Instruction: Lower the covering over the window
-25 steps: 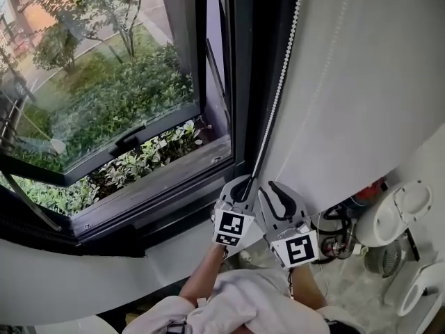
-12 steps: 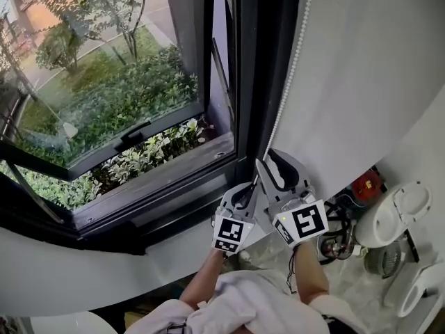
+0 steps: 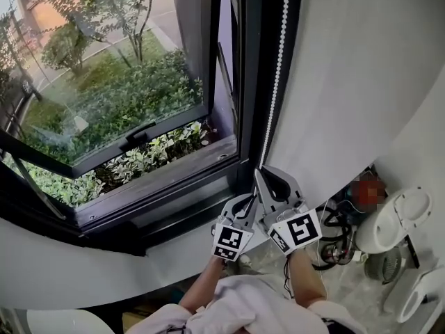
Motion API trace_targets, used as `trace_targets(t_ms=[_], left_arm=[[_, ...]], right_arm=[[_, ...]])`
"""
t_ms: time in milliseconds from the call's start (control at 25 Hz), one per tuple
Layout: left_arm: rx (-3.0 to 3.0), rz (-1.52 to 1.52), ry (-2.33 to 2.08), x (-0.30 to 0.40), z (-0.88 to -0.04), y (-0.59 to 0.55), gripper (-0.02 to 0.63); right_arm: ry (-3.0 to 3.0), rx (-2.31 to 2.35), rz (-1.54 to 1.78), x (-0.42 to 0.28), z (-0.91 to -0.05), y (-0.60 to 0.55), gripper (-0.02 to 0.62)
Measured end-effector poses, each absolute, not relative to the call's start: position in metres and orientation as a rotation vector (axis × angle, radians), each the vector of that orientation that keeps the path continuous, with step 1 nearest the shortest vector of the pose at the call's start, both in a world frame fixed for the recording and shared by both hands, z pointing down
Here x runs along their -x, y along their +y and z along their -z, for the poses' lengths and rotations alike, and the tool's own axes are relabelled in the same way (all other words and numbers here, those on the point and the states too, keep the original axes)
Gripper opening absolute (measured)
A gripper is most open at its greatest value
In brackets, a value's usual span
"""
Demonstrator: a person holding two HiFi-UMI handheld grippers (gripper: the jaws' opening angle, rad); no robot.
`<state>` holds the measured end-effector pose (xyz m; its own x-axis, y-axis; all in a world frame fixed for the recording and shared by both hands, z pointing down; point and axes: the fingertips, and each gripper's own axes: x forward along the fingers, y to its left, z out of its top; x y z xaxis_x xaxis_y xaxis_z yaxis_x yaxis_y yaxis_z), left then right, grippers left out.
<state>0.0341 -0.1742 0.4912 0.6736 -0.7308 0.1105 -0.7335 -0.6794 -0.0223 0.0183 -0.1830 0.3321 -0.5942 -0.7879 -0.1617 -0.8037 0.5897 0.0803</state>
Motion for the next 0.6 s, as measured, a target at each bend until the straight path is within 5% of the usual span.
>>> trace_targets(t_ms=[600], left_arm=[[-2.745, -0.301, -1.217, -0.023, -0.561, -0.164, 0.019]], right_arm=[[2.764, 1.349, -0.026, -0.016, -0.405, -0.185, -0.003]])
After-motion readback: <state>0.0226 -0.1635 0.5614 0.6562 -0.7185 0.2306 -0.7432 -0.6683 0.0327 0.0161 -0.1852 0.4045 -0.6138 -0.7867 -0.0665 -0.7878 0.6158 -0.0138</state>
